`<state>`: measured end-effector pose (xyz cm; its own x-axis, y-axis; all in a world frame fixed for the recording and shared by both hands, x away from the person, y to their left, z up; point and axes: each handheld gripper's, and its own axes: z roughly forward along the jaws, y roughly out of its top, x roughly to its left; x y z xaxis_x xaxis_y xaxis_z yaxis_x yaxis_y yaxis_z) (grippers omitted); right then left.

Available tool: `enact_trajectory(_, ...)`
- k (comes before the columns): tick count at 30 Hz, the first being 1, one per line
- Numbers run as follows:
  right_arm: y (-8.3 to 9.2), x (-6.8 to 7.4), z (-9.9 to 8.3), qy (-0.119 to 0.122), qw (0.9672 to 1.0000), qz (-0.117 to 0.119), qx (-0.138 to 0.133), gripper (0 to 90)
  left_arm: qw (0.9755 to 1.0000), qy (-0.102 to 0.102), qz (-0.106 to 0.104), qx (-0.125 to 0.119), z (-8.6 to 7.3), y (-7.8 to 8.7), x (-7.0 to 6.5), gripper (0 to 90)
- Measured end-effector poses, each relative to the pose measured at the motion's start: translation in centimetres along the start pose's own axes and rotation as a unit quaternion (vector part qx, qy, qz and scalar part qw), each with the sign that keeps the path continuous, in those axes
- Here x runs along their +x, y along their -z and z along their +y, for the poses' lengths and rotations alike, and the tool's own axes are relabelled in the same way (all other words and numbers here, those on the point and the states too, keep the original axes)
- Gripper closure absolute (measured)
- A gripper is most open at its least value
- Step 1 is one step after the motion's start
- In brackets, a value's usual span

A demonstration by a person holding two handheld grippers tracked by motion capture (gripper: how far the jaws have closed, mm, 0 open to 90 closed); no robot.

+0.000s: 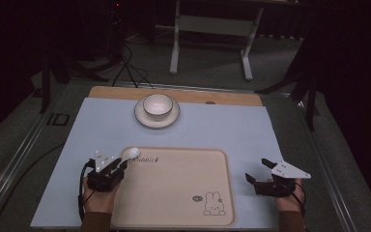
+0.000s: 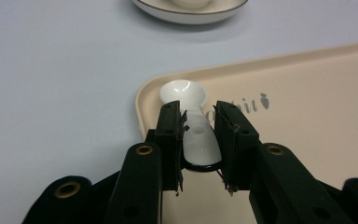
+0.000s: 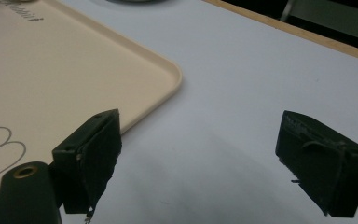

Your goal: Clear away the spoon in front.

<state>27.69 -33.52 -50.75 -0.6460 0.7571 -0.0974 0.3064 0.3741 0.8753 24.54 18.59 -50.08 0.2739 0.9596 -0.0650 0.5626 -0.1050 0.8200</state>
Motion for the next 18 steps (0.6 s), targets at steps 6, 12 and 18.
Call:
enact_trajectory(6, -0.01, 0.04, 0.01, 0.001, 1.0, 0.0, 0.0, 14.0, 1.0, -0.001, 0.002, 0.01, -0.39, 0.01, -0.38, 71.3)
enact_trajectory(12, -0.01, 0.01, 0.0, 0.001, 1.0, 0.001, 0.0, 14.0, 0.9999, 0.0, -0.004, 0.016, -0.84, 0.18, -0.74, 70.6)
enact_trajectory(18, 0.05, -0.01, 0.0, 0.0, 1.0, 0.001, -0.001, 14.0, 0.9997, 0.009, -0.014, 0.015, -1.02, 0.35, -0.49, 67.7)
